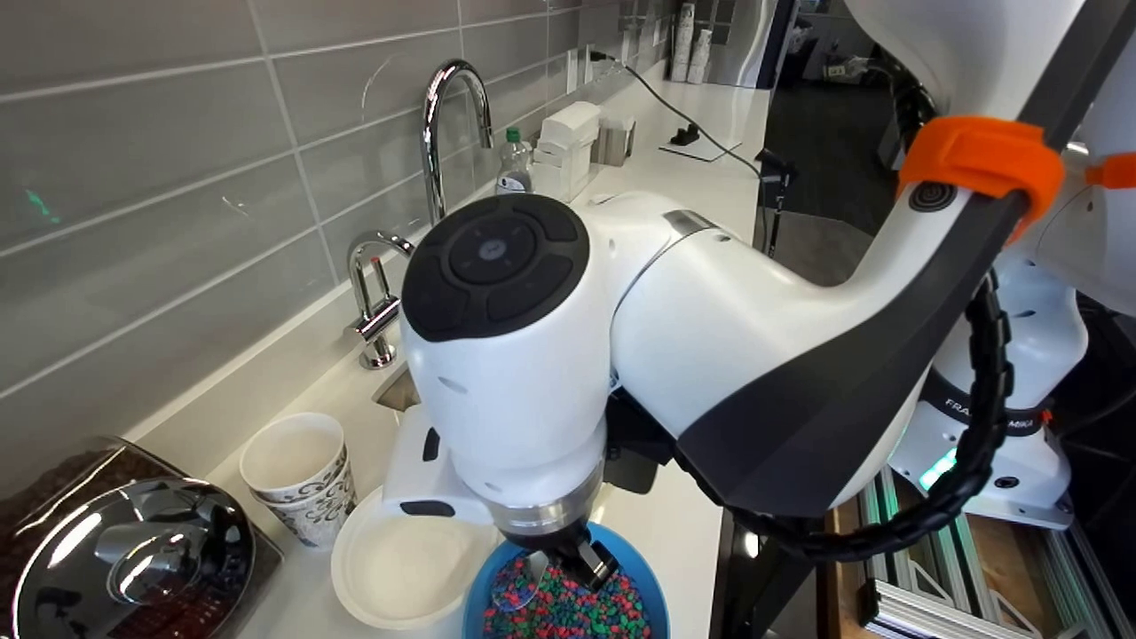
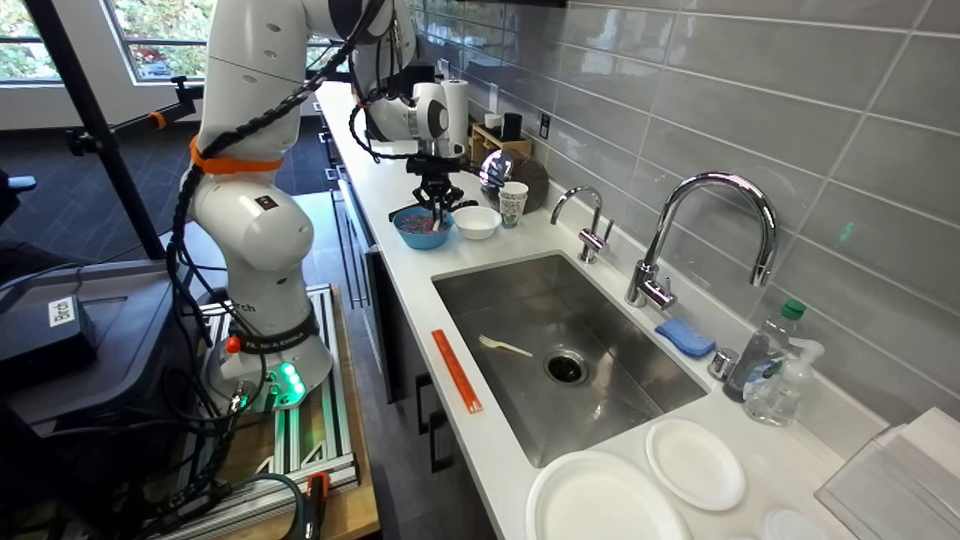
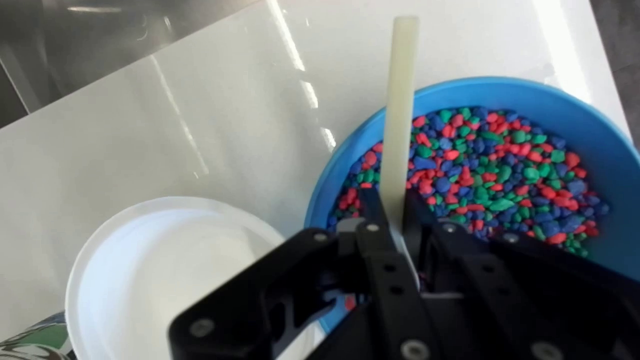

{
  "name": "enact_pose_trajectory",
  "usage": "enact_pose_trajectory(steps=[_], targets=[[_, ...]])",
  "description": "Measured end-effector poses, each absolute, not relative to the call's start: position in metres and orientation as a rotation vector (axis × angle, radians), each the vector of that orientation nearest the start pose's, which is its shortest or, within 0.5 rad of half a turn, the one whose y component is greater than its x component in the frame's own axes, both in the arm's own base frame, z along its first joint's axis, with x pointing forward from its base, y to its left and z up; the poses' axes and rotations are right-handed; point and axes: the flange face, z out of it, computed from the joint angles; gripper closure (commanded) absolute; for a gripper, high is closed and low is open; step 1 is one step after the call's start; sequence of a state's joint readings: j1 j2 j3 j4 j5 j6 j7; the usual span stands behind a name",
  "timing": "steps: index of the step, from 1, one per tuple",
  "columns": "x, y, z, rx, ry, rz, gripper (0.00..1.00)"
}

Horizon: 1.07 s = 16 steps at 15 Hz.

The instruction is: Stir the content of the blue bowl with the spoon

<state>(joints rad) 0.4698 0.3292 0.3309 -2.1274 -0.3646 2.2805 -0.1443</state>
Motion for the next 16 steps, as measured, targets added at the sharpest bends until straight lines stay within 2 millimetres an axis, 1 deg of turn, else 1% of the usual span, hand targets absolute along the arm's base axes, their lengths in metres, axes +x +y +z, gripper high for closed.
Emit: enact_pose_trajectory(steps=[4,12,16], targets=[[0.398,0.392,0.253,-2.752,-1.860,0.127,0.96],[0.407,0.385,0.268,-2.751,-1.839,0.094,0.96],[0.416,0.378,0.276,-2.753,-1.832,0.076,0.96]])
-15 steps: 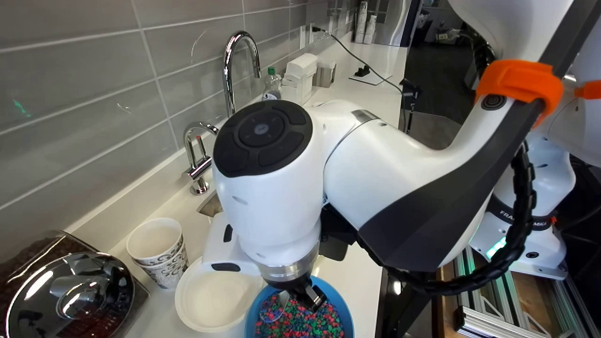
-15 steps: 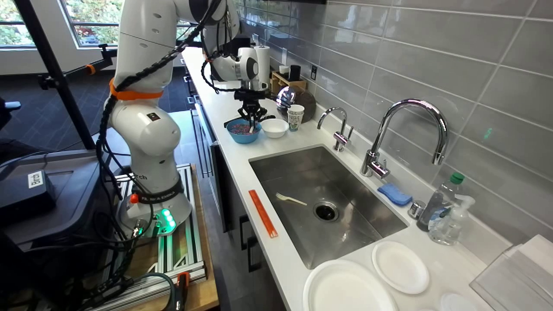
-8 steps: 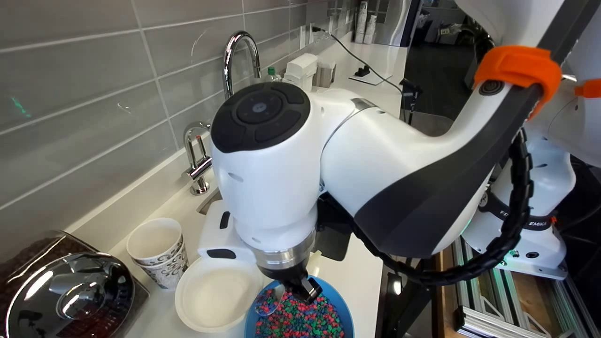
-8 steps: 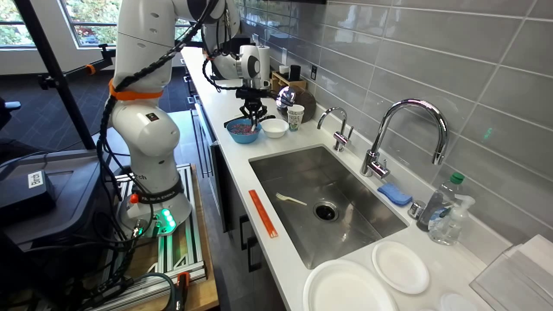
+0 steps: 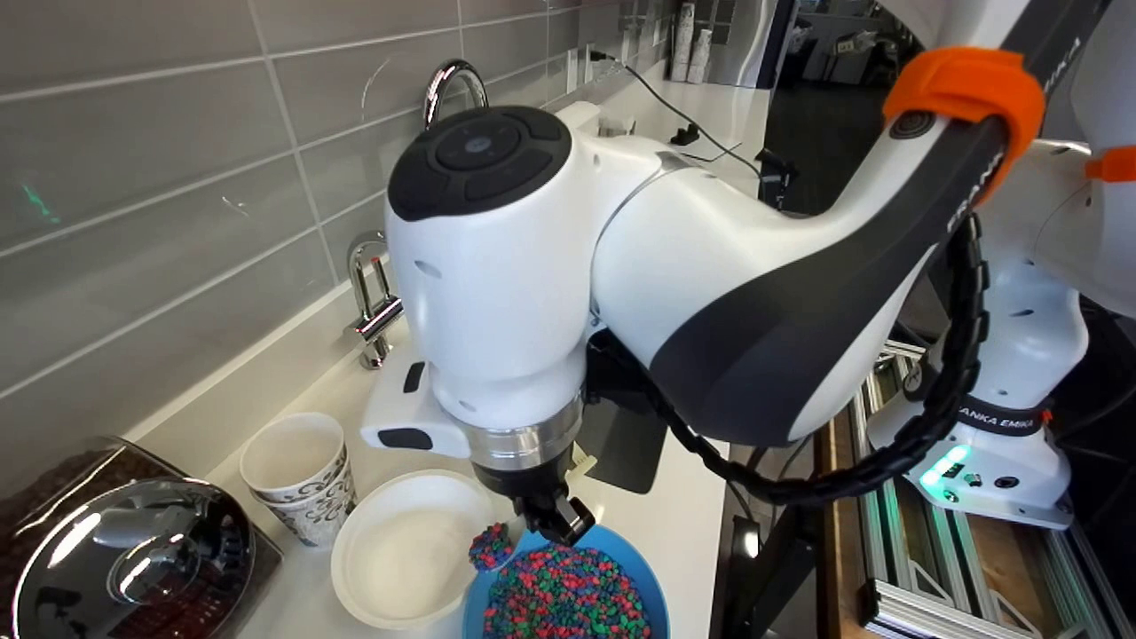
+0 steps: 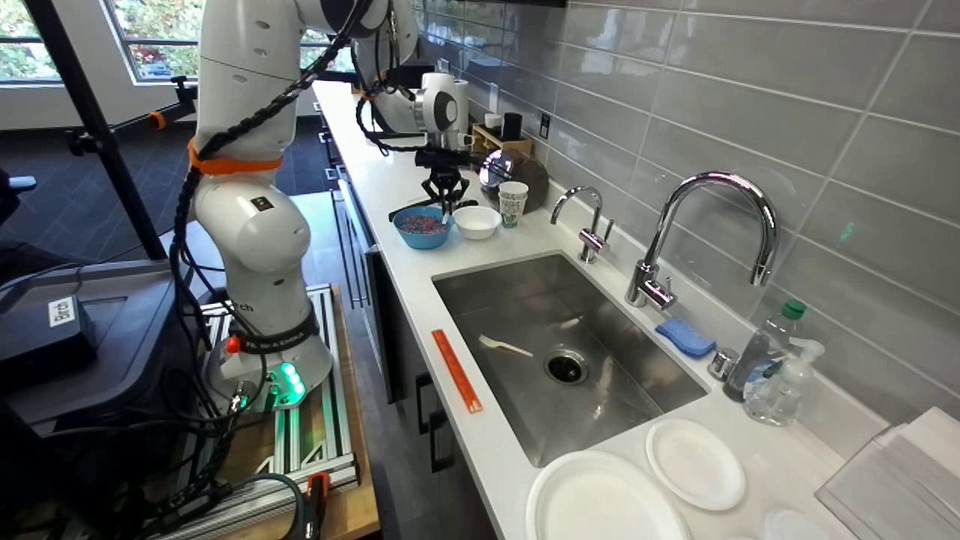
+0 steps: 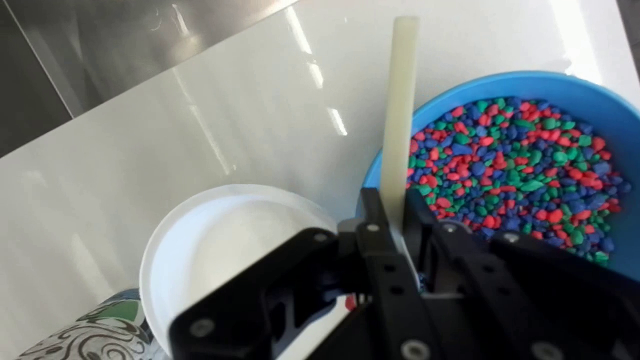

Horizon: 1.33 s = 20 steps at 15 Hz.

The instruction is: Stir the content of the blue bowl with the spoon

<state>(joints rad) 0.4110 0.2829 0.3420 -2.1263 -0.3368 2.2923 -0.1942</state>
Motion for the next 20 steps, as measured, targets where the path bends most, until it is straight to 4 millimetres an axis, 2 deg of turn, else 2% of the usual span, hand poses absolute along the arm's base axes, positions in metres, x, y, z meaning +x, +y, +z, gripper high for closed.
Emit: enact_pose_trajectory(steps=[5,10,15,20], targets=[[0.439,0.364,0.285,-2.768,-1.818,0.073,0.96],[0.462,0.353,0.298,-2.797,-1.816,0.168,0.96],[0.484,0.357,0.302,-2.773,-1.851,0.272,0.96],[0.501,0.365,0.293,-2.728,-1.891,0.374,0.96]])
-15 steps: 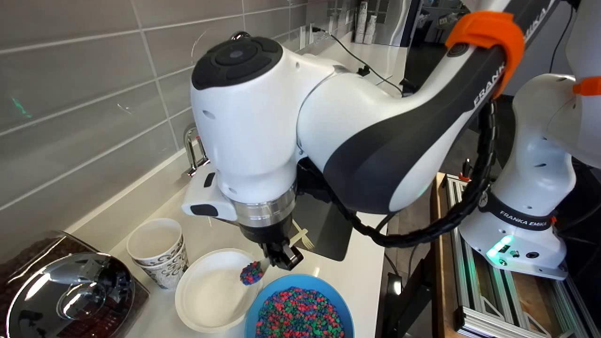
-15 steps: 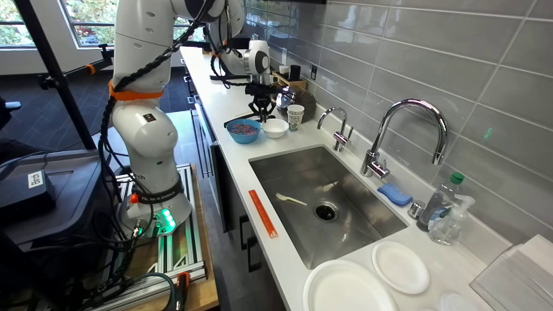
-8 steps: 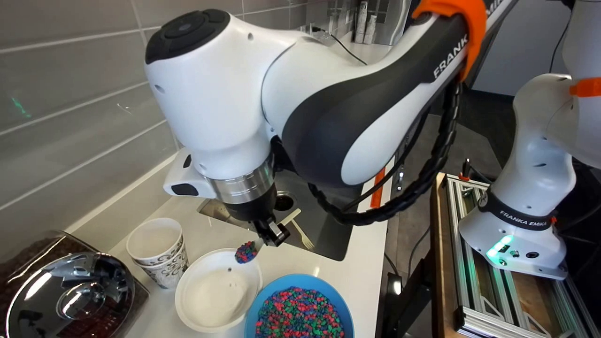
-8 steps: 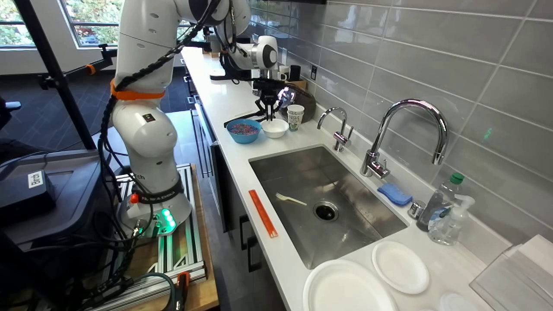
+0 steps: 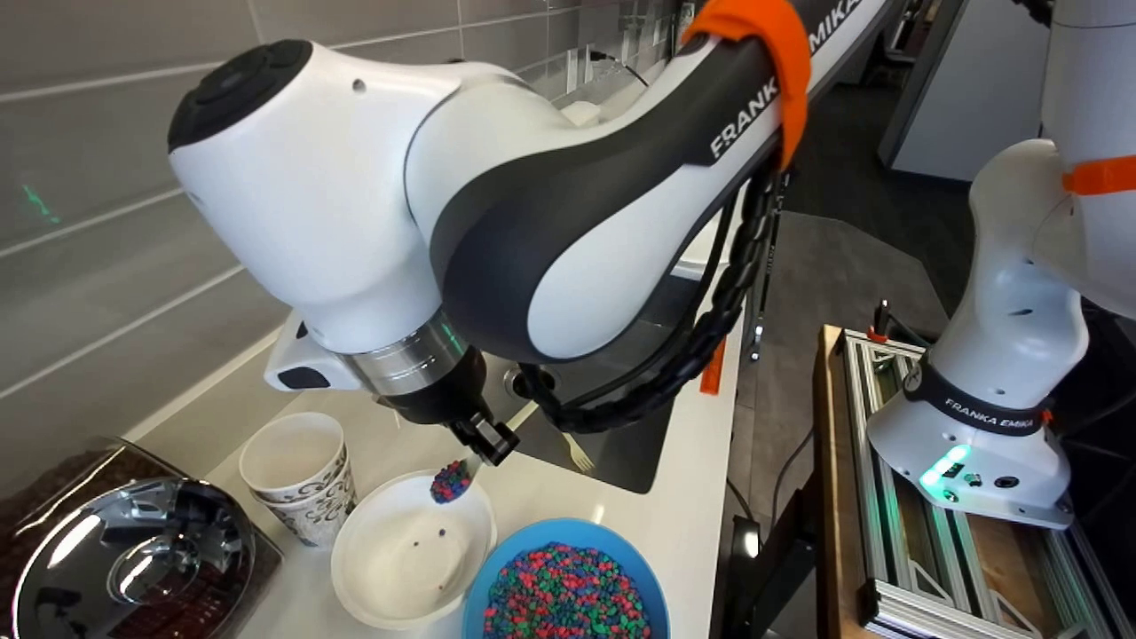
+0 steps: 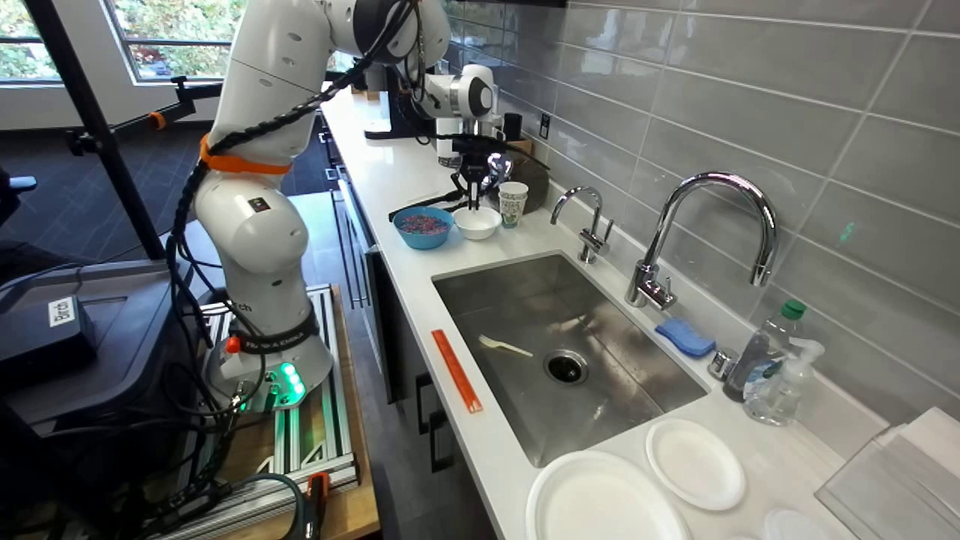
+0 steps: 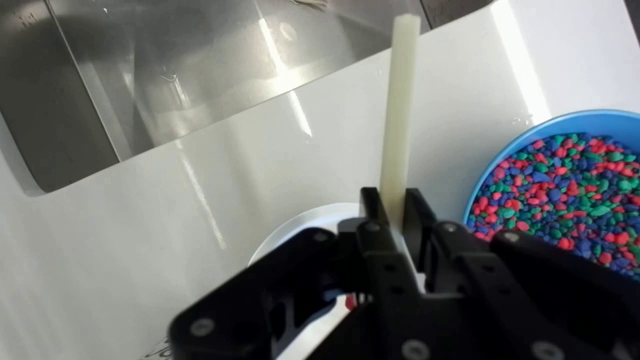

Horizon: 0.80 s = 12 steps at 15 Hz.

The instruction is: Stir the content of the blue bowl with the spoon

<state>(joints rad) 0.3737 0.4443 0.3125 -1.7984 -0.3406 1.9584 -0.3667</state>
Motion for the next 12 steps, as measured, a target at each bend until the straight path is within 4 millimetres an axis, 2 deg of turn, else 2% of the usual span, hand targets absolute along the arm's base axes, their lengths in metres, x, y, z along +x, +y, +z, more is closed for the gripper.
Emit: enact_pose_trajectory(steps=[12], targets=[[0.511,0.398,0.289,-2.688,-2.030,0.621,0.96]])
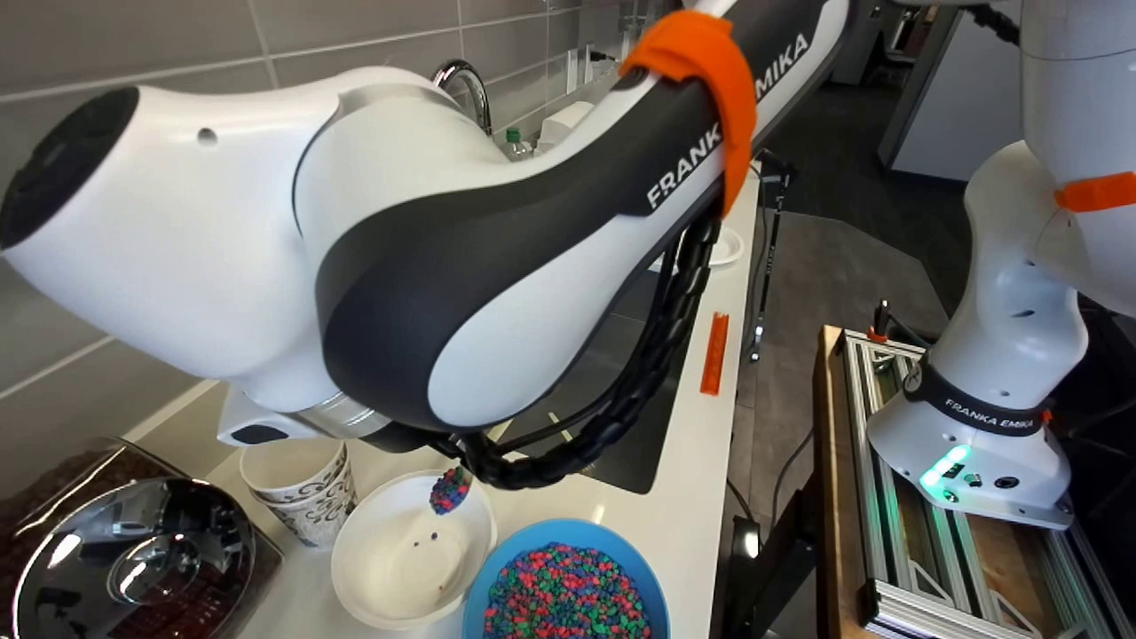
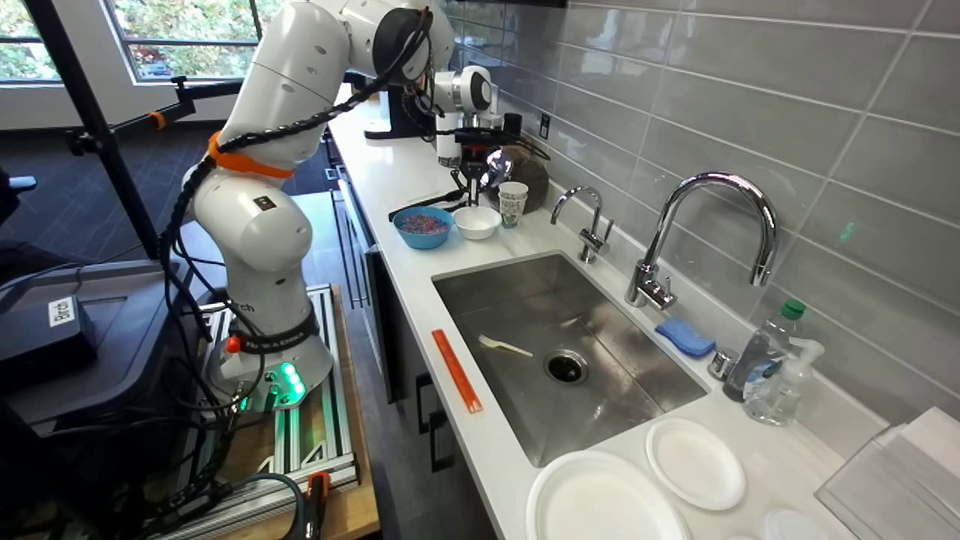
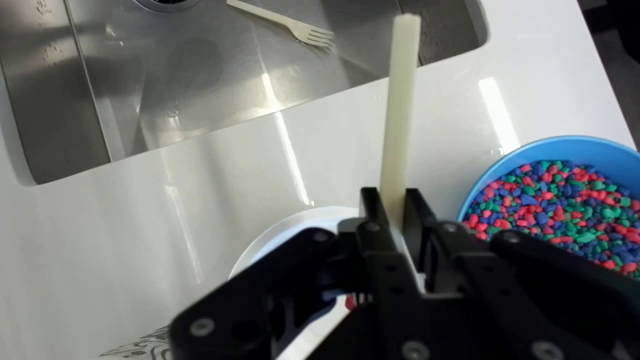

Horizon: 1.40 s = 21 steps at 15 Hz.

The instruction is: Stir the content of the blue bowl with the spoon

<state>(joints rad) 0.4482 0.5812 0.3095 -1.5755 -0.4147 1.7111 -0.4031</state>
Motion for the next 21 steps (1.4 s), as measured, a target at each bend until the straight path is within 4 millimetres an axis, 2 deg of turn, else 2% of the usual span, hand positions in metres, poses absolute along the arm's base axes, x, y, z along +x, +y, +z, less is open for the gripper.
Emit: enact_pose_trajectory(steps=[8,21], targets=[[0.517,0.413,0.282,-2.713,-2.108,0.725,0.96],[0.520,0.429,0.282,-2.776,-2.192,0.887,0.96]])
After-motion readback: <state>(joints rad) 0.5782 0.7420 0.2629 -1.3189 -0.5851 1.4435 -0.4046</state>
